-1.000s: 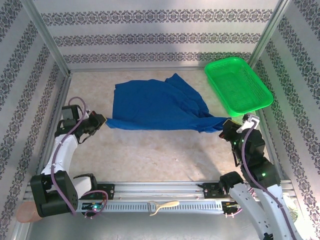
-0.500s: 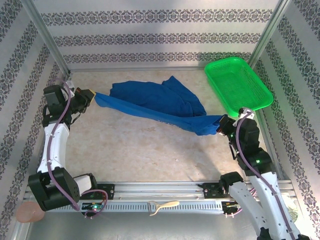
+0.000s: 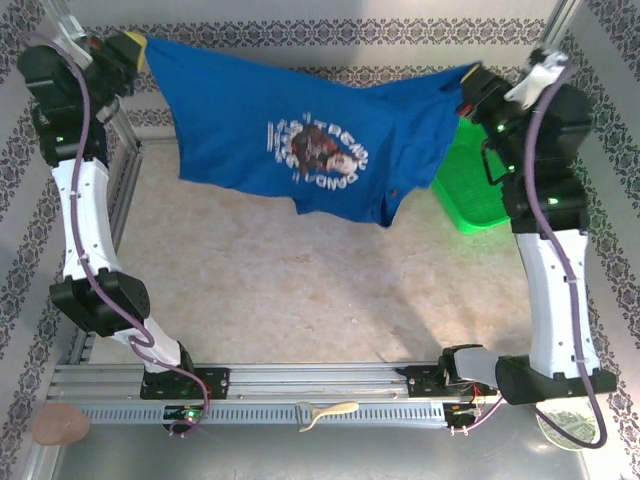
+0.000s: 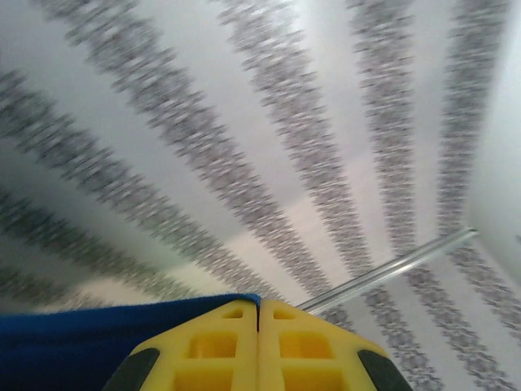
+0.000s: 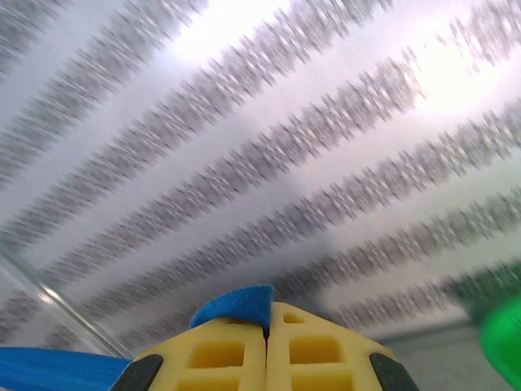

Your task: Fold the inside-out t-shirt

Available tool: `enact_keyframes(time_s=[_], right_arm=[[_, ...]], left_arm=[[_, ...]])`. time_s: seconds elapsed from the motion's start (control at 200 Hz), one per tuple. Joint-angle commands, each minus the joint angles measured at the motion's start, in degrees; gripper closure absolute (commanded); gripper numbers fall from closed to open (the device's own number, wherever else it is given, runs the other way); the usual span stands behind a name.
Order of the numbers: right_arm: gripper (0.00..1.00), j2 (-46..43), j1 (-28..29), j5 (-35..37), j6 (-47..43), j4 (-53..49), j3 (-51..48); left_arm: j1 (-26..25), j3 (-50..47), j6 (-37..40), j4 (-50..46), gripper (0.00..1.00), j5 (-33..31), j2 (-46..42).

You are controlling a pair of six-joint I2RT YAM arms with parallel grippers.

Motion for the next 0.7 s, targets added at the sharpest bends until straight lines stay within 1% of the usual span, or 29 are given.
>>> enact_keyframes(time_s=[0.0,0.125,0.22,0.325,0.38,0.445,0.54,0.699], right_arm=[[1.0,-2.0,-0.9,-3.1,1.4,0.7,6.1],[1.0,-6.9,-1.3,-2.0,1.1,0.7,6.6],[1.0,-9.8,-1.4,-1.0,-0.3,0.0,8.0],[1.0,-10.3,-1.4,-0.2,-2.1,-1.7,11.6],[1.0,-9.1,-1.4,-0.2,-2.9,-3.2,13.9],[1.0,-7.0,-1.4,-0.9,-3.0,-4.0,15.4],[1.0,-2.7,-1.4,-2.3,-2.3,-3.7,15.9],[1.0,6.9,-1.4,-5.0,-1.1,-3.4,18.0]], left_arm=[[0.7,2.2,-6.6,6.7,1.0,-1.7,-4.3],[1.0,3.5,-10.2,9.3,1.0,-3.0,-8.0],[1.1,7.2,-9.5,6.3,1.0,-4.8,-9.8],[1.1,13.0,-4.9,-1.1,1.0,-8.2,-9.9],[1.1,14.2,-3.7,-3.6,1.0,-10.0,-9.0],[1.1,14.1,-4.1,-4.3,1.0,-10.4,-6.8],[1.0,12.5,-6.3,-3.1,1.0,-8.8,-2.1],[0.9,10.5,-6.6,-0.8,1.0,-4.8,7.1]])
